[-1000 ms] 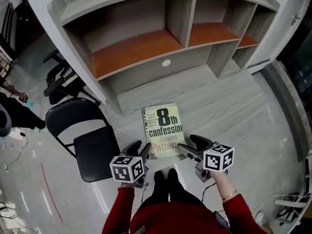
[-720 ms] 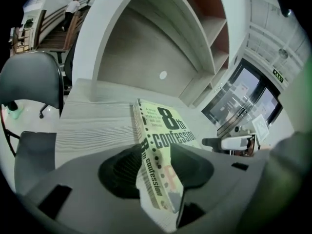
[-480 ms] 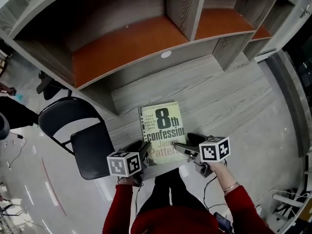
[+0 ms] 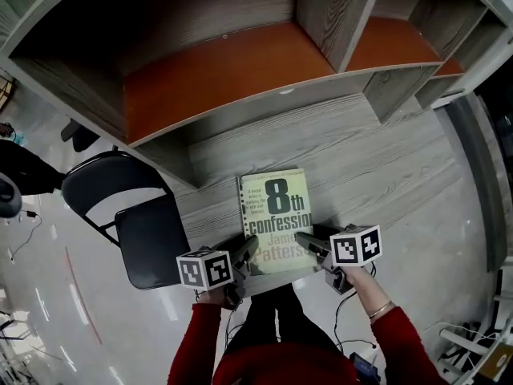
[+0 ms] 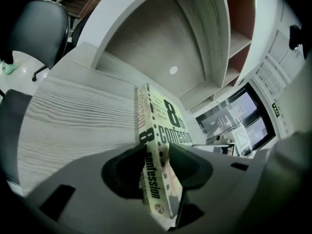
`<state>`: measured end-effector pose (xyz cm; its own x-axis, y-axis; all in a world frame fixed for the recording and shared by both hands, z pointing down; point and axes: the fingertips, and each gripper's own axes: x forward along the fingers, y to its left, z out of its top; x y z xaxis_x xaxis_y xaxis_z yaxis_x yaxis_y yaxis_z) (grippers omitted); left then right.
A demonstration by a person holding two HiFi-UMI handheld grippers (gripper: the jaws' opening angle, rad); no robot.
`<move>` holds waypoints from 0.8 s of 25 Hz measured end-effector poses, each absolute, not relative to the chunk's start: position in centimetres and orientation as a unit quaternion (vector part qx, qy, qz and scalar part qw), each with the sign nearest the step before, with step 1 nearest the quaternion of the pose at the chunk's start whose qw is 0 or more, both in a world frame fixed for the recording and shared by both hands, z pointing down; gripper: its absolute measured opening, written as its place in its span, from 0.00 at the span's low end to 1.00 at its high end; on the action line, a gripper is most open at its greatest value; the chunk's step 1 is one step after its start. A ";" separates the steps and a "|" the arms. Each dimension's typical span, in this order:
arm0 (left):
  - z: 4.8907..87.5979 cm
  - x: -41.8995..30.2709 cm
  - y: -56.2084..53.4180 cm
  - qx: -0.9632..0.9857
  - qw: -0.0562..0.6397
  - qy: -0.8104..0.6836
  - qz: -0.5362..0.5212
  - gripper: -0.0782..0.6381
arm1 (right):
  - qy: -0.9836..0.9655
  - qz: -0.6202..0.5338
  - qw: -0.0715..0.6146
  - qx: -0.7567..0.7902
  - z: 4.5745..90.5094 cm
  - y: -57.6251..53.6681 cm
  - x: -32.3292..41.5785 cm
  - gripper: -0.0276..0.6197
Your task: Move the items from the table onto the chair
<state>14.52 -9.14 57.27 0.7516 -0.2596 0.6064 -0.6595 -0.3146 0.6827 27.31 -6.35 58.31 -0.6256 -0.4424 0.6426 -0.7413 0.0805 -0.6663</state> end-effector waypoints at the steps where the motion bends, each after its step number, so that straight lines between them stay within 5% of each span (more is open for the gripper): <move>1: 57.2 14.6 -9.0 0.788 0.501 -0.295 0.201 0.34 | -0.722 0.536 0.142 0.413 58.2 -6.4 27.3 0.40; 20: 39.9 13.5 -9.2 0.884 0.255 -0.378 0.103 0.32 | -0.829 0.289 0.048 0.476 40.9 -7.4 26.3 0.33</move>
